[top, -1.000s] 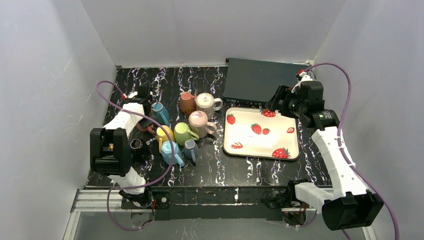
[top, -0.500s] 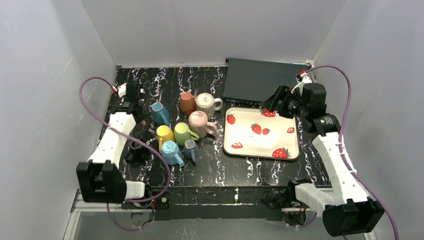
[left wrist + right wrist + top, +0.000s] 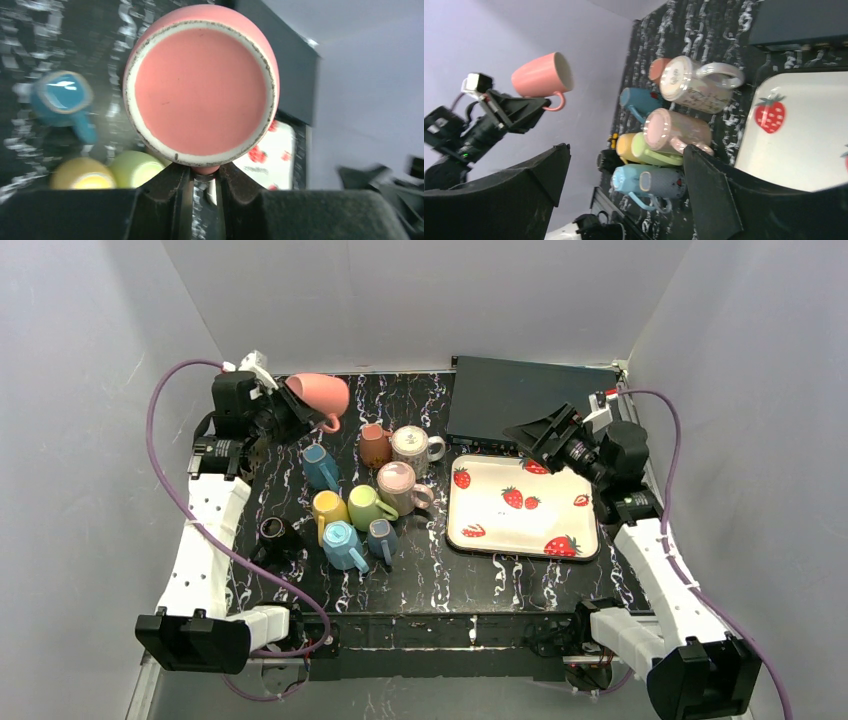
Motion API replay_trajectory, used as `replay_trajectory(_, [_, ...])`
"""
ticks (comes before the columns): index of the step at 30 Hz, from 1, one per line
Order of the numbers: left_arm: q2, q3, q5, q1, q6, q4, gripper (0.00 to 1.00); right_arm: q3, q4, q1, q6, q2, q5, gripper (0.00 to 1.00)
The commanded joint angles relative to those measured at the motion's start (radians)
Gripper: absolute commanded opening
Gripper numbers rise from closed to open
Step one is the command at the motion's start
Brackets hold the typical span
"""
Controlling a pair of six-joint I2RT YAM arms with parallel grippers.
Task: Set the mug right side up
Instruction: Turn over the cup at the center of the board.
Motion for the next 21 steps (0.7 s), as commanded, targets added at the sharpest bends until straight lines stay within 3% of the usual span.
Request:
replay_trajectory(1, [-0.02,0.002,0.362,-0.018,-0.158,0.205,0.0,-0.107,0.422,0.06,0.269,-0.039,-0.006,0.94])
replay_trajectory(7, [-0.042,-0.057,0.515,-0.084,-0.353,0.462,0.0,-0.115,0.658,0.409,0.266,0.054,0.216,0.99])
replay_trajectory(11, [-0.038,-0.075,0.555,-0.126,-0.465,0.568,0.0,-0.078,0.864,0.545,0.299,0.176,0.244,0.99])
replay_trajectory(21, [-0.047,-0.076,0.552,-0.201,-0.563,0.631,0.0,0.098,0.987,0.611,0.338,0.344,0.264,0.94])
